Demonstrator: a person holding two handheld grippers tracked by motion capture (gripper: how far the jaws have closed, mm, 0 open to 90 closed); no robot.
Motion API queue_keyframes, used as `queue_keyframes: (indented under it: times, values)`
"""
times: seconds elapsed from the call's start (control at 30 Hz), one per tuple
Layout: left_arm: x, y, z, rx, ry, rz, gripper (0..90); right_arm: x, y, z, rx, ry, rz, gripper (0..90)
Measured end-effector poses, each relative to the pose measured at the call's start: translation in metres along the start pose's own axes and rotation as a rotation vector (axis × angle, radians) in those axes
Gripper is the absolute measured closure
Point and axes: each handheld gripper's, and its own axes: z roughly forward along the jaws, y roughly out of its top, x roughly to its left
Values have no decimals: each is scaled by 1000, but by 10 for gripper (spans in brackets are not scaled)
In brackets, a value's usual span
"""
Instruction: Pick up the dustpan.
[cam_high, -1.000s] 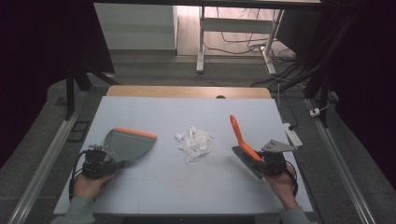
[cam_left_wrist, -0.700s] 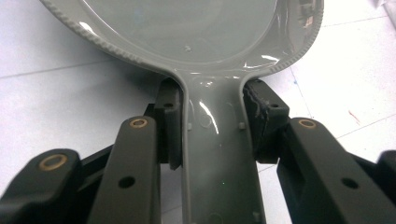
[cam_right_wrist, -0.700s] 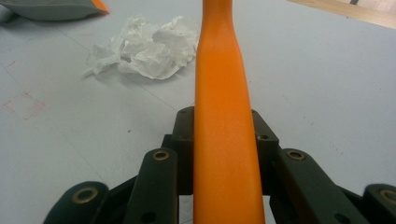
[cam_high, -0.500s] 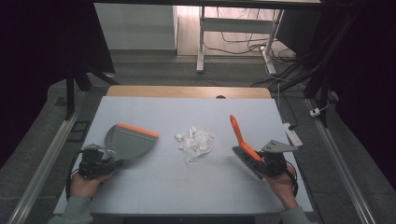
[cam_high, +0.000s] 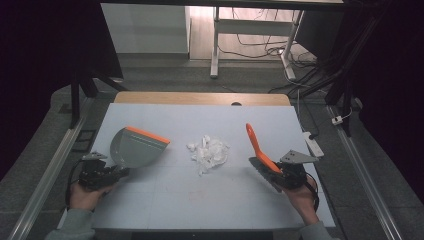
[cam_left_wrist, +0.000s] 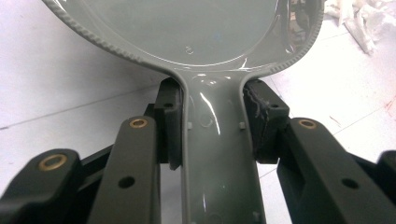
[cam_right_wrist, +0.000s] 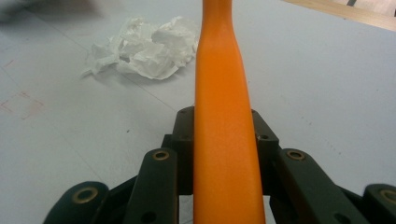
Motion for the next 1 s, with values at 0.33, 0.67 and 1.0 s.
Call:
queue_keyframes:
  times: [0.33, 0.67, 1.0]
  values:
    - [6, 0, -12, -36, -13, 26, 614, -1, 0, 0, -2, -3, -2, 702]
    - [5, 5, -19, -55, -82, 97, 613, 0, 0, 0, -10, -5, 1, 702]
    - [-7, 8, -21, -37, -143, 177, 613, 0, 0, 0, -9, -6, -5, 702]
